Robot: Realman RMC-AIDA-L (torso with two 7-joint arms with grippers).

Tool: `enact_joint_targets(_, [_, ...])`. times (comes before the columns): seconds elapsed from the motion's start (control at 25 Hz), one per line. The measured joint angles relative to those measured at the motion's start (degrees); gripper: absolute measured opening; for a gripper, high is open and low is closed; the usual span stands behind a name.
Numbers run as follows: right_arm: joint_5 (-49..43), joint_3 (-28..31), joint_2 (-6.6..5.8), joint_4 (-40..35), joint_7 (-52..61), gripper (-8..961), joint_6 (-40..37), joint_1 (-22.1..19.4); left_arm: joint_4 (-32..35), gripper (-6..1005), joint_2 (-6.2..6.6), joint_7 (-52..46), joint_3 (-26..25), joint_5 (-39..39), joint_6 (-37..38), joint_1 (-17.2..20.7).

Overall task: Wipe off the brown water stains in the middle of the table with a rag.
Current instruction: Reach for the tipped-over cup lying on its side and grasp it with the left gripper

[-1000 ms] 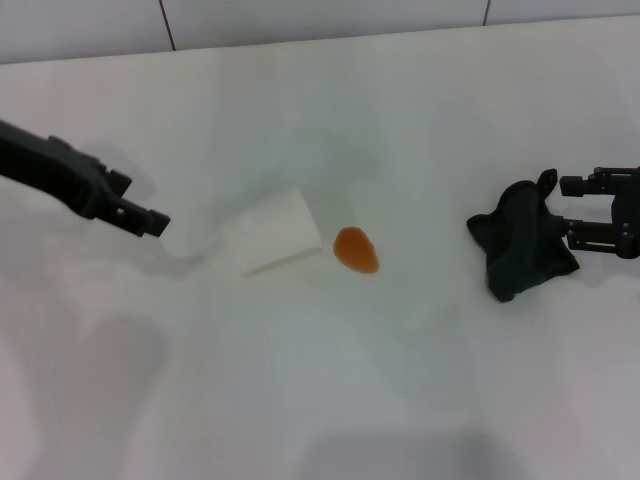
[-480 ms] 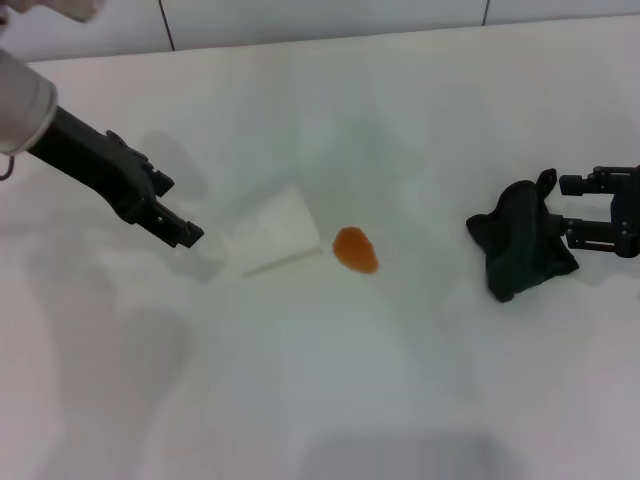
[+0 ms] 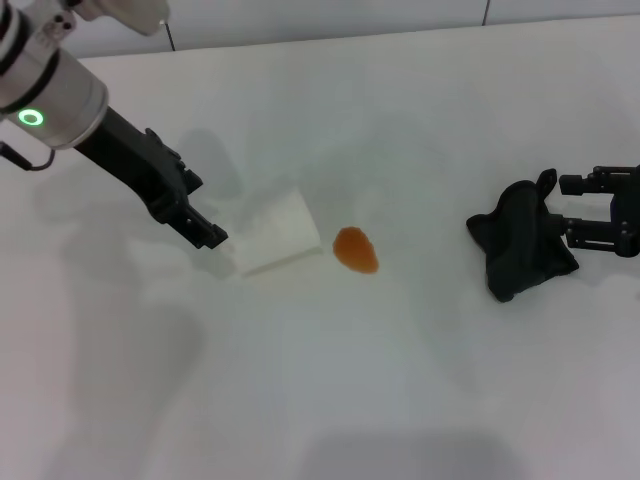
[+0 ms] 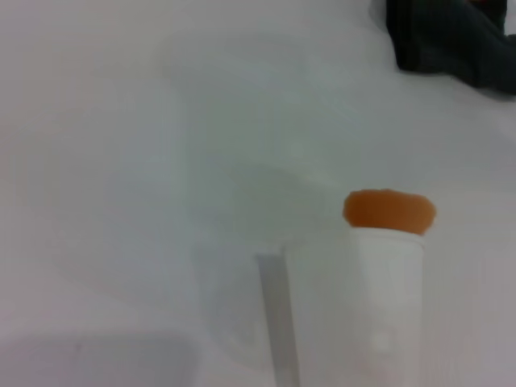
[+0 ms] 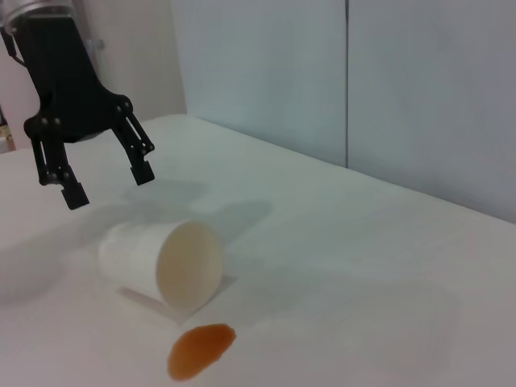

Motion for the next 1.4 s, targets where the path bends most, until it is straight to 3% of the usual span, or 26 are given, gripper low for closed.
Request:
enact_joint_targets(0.52, [0.16, 0.0, -0.08, 0.25, 0.0, 607, 0.22, 0.48, 6.88, 824, -0.24, -0.92, -0.1, -0.15, -6.08, -0.14])
enact_joint_targets(1.4, [0.2, 0.0, -0.17, 0.34, 0.0, 607, 0.34, 0.61, 11.89, 808, -0.4, -1.92, -0.11, -0.45, -11.69, 1.22])
